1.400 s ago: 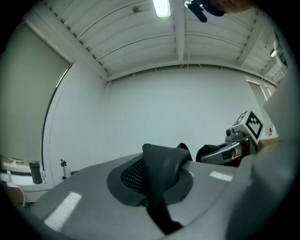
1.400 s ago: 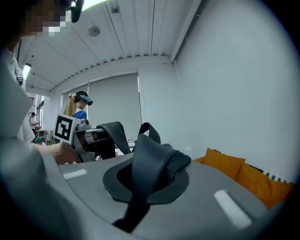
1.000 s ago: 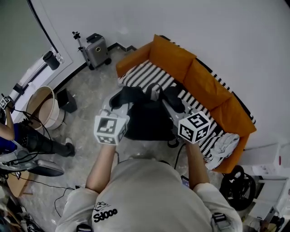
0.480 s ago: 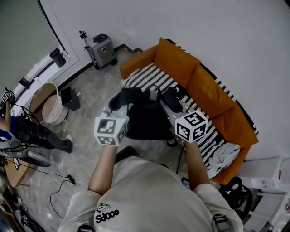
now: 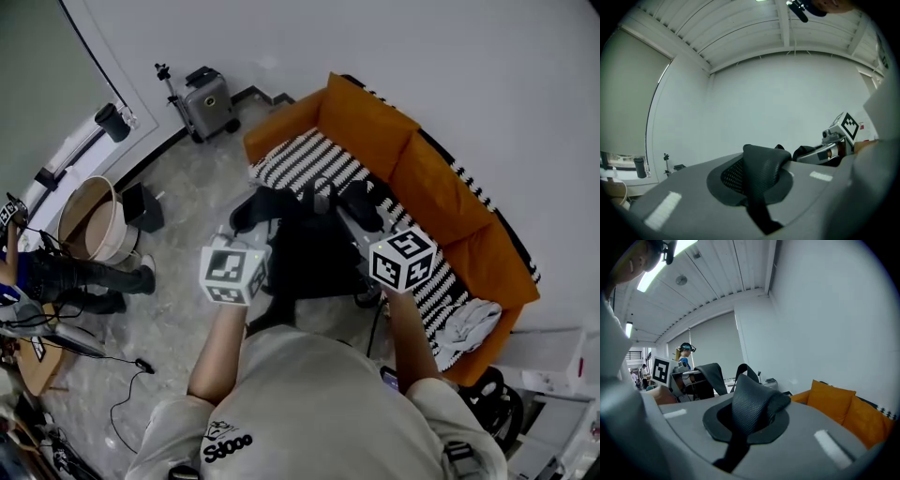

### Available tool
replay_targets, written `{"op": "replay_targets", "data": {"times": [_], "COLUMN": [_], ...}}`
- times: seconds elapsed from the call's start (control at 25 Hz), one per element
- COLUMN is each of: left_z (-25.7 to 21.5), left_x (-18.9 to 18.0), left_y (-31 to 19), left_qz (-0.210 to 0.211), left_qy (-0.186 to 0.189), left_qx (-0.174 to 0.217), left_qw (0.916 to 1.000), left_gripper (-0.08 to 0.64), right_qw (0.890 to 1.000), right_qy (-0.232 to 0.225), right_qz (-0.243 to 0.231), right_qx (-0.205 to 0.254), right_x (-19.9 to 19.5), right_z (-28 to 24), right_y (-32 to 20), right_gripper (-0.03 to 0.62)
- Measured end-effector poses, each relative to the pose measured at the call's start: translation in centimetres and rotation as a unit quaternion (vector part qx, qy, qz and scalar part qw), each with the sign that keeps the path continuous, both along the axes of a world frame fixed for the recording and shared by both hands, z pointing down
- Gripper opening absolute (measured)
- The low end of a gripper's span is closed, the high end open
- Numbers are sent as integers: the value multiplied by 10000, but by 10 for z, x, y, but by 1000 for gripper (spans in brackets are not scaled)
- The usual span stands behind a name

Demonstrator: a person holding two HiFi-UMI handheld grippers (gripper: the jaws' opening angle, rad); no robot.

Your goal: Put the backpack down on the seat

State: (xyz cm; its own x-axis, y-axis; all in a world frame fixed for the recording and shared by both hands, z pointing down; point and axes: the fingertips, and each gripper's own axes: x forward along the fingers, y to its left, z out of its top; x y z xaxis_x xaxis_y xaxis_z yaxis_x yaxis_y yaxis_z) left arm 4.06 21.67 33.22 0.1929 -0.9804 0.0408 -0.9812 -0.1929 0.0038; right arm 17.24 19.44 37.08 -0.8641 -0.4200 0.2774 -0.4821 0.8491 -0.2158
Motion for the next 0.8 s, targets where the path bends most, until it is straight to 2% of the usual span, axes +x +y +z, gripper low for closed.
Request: {"op": "replay_targets", "data": {"times": [0.12, 0.32, 0.8], "left_z": [6, 12, 0], "left_x": [-9, -31, -75], "left_y": [-27, -76, -180], "left_qz": [52, 50, 129], "left_qy": [31, 130, 189], "left_qx": [-25, -55, -88], "left_qw": [10000, 9999, 9997], "left_gripper": [11, 11, 11], "right_qw": [10000, 9994, 9993], "right_qy": [12, -107, -74], "right_qz": [13, -43, 136], "right_qx": [-26, -341, -331], "right_x": [-8, -27, -74], "right_z": [5, 7, -3], "right_y": [-23, -66, -164], "right_gripper": [5, 5, 5]}}
